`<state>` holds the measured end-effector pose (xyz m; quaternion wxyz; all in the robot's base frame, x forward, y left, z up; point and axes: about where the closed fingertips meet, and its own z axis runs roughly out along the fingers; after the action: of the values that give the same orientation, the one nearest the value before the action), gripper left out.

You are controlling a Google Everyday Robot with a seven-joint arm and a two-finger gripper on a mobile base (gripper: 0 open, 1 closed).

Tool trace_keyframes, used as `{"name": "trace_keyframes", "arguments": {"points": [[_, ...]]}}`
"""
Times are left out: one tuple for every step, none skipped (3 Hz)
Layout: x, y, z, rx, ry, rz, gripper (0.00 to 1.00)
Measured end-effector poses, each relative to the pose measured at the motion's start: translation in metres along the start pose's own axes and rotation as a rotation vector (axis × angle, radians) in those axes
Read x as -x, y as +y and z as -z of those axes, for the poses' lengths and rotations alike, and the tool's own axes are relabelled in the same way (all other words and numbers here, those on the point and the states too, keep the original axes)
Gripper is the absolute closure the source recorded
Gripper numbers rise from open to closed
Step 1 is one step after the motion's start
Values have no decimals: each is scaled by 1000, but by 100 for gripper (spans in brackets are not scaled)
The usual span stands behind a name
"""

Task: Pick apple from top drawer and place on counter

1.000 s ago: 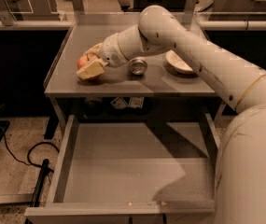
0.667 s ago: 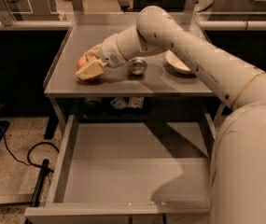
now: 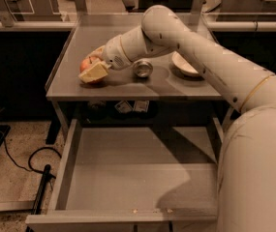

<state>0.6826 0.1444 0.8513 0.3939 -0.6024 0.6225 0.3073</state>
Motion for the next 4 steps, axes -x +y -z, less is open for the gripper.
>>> {"name": "trace_keyframes", "arguments": {"points": [[0,0,0,0,0,0,59],[0,0,0,0,0,0,34],[0,0,0,0,0,0,13],[0,0,0,0,0,0,0]]}}
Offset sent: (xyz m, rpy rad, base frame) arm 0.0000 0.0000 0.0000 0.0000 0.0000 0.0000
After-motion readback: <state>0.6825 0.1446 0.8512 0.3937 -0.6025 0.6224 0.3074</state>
